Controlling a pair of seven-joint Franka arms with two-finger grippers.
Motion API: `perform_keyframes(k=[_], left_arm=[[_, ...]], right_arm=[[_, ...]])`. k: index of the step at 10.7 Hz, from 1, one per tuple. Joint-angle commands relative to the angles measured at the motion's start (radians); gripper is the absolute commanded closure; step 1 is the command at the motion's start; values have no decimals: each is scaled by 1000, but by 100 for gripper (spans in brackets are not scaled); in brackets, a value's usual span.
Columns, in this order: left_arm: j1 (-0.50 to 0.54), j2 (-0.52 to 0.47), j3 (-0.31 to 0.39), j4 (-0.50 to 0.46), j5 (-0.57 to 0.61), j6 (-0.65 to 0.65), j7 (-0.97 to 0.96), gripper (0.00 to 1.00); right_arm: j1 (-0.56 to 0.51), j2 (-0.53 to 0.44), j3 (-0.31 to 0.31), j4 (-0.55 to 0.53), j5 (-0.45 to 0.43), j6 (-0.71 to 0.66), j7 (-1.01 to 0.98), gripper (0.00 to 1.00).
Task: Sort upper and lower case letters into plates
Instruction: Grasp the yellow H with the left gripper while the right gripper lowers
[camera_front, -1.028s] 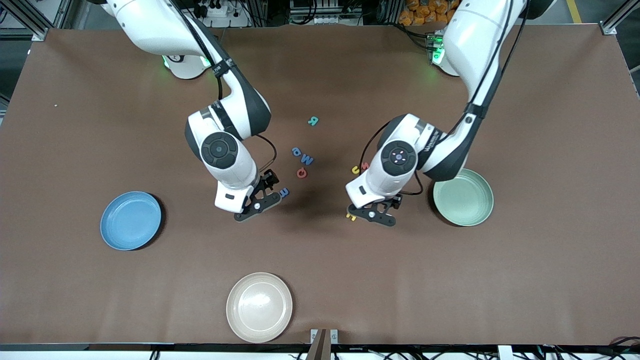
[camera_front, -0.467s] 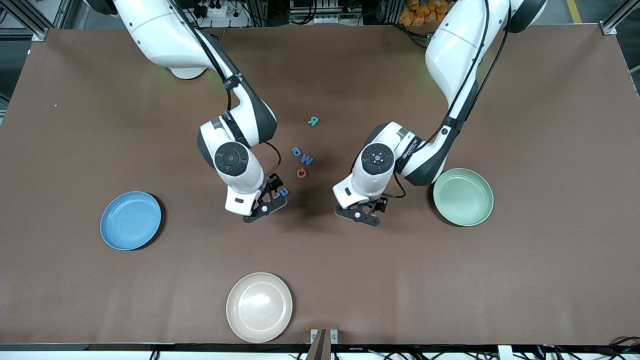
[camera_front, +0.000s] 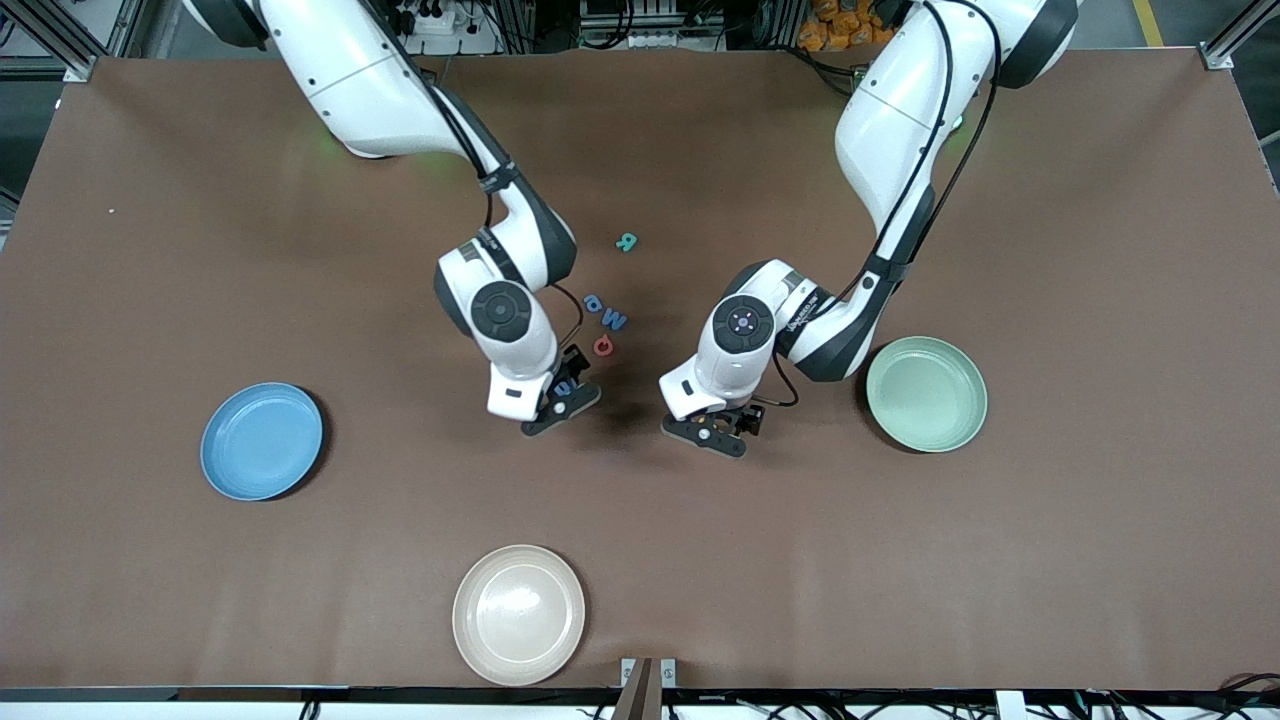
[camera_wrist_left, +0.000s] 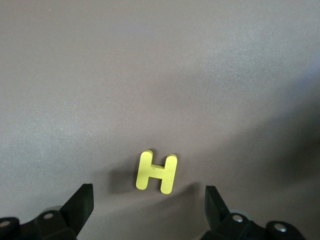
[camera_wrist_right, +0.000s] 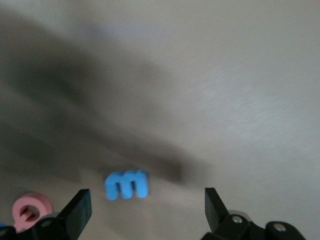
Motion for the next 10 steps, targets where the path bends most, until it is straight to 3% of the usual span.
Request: perform_keyframes(k=[1, 4, 8, 9, 10], left_arm=[[-12, 10, 12, 16, 31, 8, -23, 17], [-12, 16, 13, 19, 31, 8, -21, 24], [-13, 28, 15, 22, 31, 25, -21, 27], [-13, 28, 15, 22, 31, 25, -21, 34], [-13, 28, 15, 22, 31, 25, -21, 48]], right_arm=[[46, -11, -6, -37, -5, 33, 43, 0], [35, -13, -6, -46, -7, 31, 33, 0], [26, -11, -6, -43, -10, 38, 23, 0], [26, -11, -6, -41, -10, 48, 23, 0], [28, -4, -6, -43, -11, 73, 22, 0]])
